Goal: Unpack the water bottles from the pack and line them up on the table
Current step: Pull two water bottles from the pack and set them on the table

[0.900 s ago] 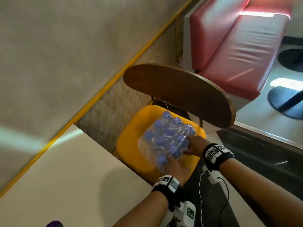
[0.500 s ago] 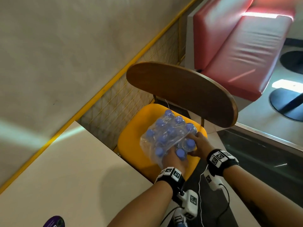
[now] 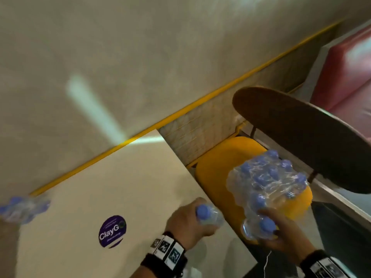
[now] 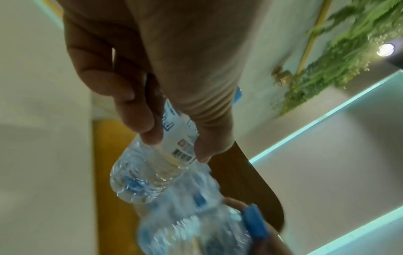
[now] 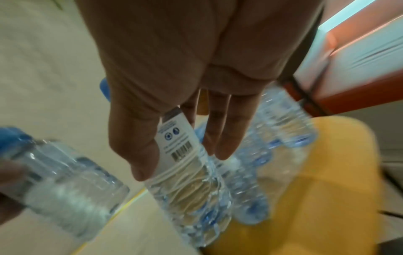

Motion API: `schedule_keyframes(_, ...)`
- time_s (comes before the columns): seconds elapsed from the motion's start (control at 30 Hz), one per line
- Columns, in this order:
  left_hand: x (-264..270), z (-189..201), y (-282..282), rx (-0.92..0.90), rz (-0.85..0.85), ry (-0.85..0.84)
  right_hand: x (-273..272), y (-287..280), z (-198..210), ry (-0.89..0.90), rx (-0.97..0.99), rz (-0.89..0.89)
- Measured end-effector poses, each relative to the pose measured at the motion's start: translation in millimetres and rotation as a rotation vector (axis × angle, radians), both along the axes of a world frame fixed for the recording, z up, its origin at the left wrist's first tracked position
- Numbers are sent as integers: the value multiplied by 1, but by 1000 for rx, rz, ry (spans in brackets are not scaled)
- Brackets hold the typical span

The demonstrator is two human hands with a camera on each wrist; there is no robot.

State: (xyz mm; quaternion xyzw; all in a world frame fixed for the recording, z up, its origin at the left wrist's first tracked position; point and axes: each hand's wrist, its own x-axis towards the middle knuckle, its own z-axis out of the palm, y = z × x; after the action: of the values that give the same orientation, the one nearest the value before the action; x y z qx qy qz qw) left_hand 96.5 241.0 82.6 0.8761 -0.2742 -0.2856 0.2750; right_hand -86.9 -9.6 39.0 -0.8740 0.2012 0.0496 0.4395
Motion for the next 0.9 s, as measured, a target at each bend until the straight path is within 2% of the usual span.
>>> schedule_keyframes(0.1,23,-8,106,16,217,-50,47,63,6,-16,37,192)
schedule_keyframes(0.23,26,-24,244,74,470,-61,118,165,8,17,43,505)
schedule_keyframes(0.43,9,-64,403,205,721,7,191,337,-19,51,-13,760)
schedule_keyframes(0.53,10,-76,446,191,818,44,210,411,-29,88,-55,864)
schedule_keyframes(0.67,31,-89,476,204,847,29,218,485,-47,109,-126,989)
schedule_keyframes(0.9,62,-100,502,204,819,49,233,560,-65,66,-137,918)
